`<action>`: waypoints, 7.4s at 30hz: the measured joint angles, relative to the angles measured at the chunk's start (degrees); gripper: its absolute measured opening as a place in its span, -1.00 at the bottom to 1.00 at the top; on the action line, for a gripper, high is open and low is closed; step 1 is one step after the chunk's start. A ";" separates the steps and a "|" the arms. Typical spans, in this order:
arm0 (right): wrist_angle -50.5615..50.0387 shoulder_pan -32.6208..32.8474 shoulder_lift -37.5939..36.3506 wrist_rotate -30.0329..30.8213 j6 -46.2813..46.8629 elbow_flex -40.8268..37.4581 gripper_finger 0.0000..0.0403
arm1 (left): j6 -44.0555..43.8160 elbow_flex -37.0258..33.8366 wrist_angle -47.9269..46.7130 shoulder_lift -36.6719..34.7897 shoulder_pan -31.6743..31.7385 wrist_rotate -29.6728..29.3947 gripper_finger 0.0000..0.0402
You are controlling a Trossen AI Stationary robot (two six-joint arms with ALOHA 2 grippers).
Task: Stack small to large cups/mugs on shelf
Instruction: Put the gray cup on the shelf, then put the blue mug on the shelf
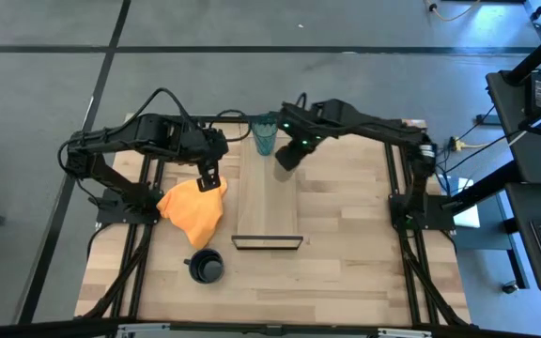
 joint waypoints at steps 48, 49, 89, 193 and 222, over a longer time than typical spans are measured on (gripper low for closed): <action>-0.73 2.34 16.17 1.70 -0.09 14.17 -0.69 | -4.03 -0.11 -0.91 -4.28 -3.22 -4.58 -0.72; -0.65 2.34 16.17 1.70 -0.09 14.17 -0.66 | -4.03 -0.11 -0.91 -4.28 -3.22 -4.58 -0.72; 2.23 5.71 3.71 4.65 -11.03 21.23 -0.46 | -39.15 -55.79 29.22 -28.34 -25.59 18.06 -0.58; -0.35 12.40 -19.03 21.43 -13.74 4.68 -0.46 | -16.06 -45.77 30.43 -23.02 6.91 21.83 -0.92; 20.46 13.88 -55.98 33.11 18.54 -51.63 -0.46 | -12.87 -20.68 28.33 4.63 6.91 27.69 -0.91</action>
